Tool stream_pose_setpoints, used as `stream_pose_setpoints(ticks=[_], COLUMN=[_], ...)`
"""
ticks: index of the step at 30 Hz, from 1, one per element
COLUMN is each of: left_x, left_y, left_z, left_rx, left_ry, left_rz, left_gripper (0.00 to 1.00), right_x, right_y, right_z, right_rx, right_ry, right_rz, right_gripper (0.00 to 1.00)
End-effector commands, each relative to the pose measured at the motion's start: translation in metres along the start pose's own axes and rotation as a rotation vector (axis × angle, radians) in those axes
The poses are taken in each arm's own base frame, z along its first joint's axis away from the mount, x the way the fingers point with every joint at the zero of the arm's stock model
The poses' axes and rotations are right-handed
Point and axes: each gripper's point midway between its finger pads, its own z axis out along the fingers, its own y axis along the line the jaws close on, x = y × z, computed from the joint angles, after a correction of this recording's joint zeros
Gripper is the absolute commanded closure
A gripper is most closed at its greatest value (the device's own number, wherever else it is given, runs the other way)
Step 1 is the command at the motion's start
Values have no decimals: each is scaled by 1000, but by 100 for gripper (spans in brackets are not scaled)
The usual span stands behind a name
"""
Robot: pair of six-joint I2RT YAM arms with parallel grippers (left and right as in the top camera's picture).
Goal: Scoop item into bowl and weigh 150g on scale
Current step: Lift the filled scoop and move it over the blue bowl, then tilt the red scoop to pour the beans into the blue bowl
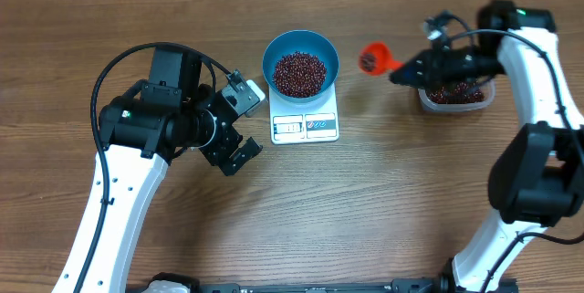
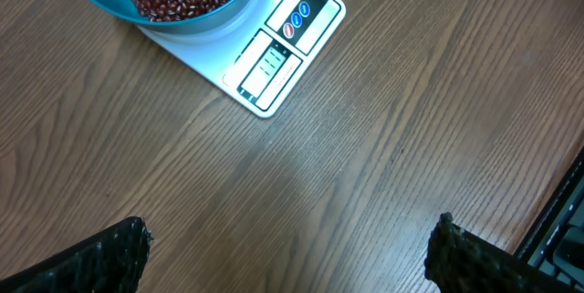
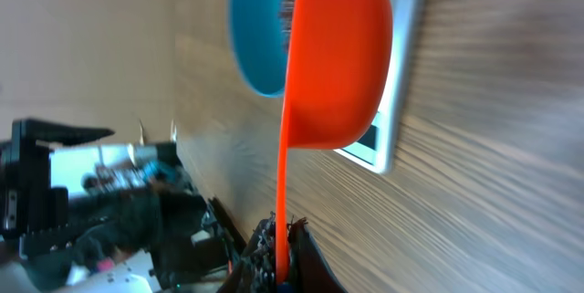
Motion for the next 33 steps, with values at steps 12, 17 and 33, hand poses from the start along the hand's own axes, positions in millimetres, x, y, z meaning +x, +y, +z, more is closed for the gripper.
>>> stream_pose_setpoints(ticks=[12,17,33], left_x=[0,0,0], left_y=[0,0,0], left_z=[-4,-4,-4], left_rx=[-11,-11,-11], left_ry=[-12,-12,-12], left_rz=[-16,-16,-16], left_gripper=[0,0,0], right_x=[-29,-35,-47], right_y=[43,46,64], right_z=[58,76,90], right_rx=[380,490,822], right_ry=[53,56,10], right_rz=[-388,-484,-689], right_gripper=[96,96,96])
